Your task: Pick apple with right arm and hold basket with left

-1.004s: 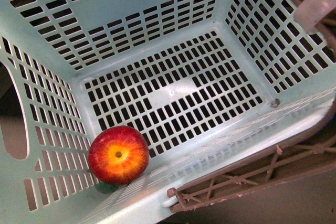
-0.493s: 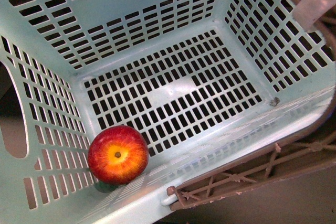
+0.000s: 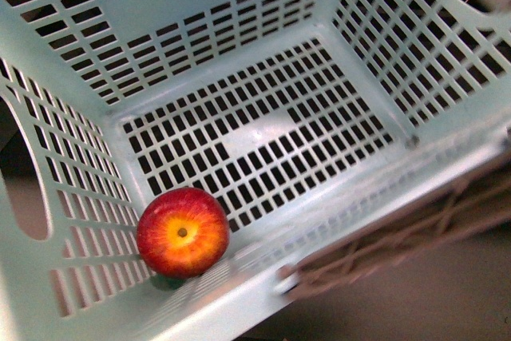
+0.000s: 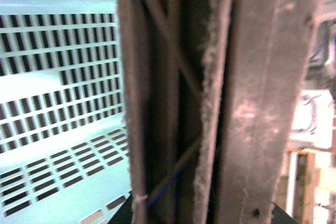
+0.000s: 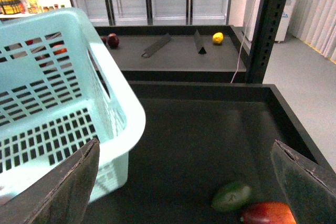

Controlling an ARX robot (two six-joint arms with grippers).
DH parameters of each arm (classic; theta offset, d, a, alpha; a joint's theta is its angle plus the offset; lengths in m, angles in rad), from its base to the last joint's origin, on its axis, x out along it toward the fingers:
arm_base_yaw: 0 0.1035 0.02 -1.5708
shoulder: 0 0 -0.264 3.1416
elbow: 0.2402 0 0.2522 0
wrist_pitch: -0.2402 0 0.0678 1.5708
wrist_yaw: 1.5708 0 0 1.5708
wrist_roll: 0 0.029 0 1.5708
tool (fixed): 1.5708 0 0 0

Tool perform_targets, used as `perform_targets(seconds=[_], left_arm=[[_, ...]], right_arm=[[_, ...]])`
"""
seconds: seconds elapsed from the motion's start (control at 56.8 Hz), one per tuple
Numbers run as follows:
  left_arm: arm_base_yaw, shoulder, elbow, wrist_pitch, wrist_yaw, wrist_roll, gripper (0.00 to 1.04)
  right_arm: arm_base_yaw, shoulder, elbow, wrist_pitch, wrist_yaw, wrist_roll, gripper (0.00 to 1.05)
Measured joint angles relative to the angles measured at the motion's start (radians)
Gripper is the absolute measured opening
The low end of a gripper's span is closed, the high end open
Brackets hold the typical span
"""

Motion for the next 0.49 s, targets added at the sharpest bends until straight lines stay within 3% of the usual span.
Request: perform_targets(seconds=[0.123, 0.493], left_arm=[[0.009, 0.000, -0.027, 0.123, -0.076, -0.062, 0.15], [0.160, -0.002, -0.027, 0.139, -0.053, -0.131, 0.15]], right_arm=[[0.000, -0.001, 0.000, 0.000, -0.001, 0.000, 0.96], [0.000, -0.001, 0.000, 0.000, 0.000, 0.000, 0.96]])
